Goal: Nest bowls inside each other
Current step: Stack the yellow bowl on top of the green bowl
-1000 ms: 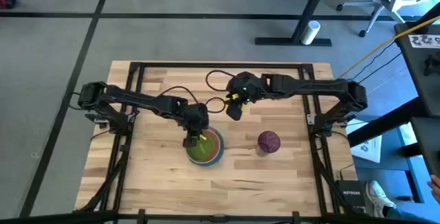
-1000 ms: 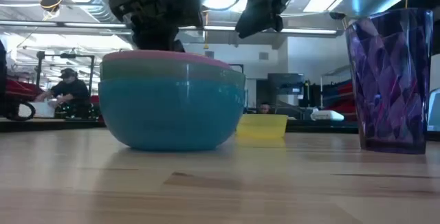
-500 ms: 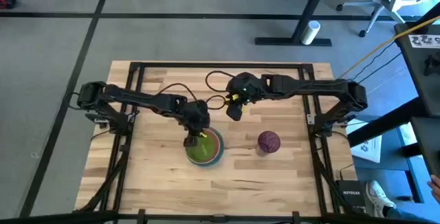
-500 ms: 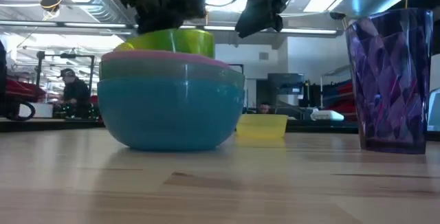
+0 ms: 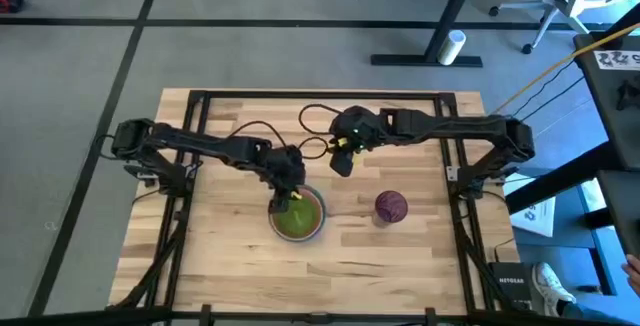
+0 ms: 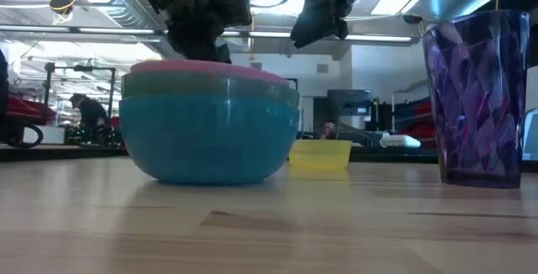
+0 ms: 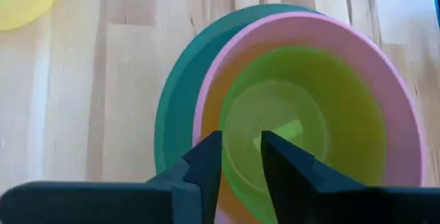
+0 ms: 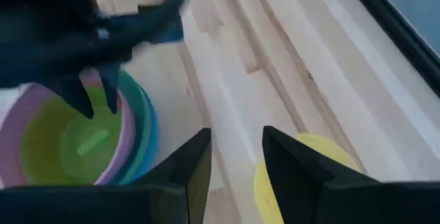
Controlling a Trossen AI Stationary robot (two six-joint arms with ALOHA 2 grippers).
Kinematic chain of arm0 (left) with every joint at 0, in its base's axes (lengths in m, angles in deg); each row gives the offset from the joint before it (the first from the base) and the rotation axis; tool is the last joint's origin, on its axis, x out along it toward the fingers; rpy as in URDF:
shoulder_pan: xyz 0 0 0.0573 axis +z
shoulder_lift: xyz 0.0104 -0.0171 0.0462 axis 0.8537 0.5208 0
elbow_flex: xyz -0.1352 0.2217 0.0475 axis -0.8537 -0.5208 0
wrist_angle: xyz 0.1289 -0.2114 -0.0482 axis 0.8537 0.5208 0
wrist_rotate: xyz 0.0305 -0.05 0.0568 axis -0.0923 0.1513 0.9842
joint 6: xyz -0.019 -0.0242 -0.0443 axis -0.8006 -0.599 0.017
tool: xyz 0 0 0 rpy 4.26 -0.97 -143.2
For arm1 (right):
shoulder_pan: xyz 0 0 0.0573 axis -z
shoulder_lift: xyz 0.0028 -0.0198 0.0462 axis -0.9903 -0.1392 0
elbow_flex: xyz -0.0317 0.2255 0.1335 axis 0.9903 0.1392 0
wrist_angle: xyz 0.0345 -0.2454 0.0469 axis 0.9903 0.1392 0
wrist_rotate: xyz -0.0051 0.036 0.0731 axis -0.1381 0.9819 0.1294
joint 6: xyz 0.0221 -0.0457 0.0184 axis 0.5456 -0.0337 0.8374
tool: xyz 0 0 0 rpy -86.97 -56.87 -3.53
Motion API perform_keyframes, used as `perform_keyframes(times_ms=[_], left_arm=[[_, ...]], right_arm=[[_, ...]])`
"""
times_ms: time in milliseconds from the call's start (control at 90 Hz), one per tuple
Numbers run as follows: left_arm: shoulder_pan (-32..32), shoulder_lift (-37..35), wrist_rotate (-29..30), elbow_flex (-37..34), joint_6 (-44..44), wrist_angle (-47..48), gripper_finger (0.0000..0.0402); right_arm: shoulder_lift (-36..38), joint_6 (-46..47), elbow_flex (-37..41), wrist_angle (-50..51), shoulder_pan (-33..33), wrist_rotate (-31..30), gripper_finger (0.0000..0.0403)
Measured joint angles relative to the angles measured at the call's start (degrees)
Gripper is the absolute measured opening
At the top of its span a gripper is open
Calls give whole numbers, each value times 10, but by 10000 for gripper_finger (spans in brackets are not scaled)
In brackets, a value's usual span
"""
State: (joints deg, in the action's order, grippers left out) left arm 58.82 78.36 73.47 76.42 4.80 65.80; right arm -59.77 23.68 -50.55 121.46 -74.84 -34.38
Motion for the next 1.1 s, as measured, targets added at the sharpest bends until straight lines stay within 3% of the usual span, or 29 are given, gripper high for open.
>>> perform_keyframes(times_ms=[289,533,767,1100], left_arm=[[-42,-89,60,-12,15,-23,84],[-75,-222,122,-123,-8,-159,83],[-118,-333,130,-207,-25,-270,83],[-158,-358,132,-215,-34,-288,83]], right_arm=[[-8,3,0,14,0,3,117],[-47,4,0,15,1,23,117],[-87,2,0,17,21,46,117],[-127,4,0,7,65,103,117]])
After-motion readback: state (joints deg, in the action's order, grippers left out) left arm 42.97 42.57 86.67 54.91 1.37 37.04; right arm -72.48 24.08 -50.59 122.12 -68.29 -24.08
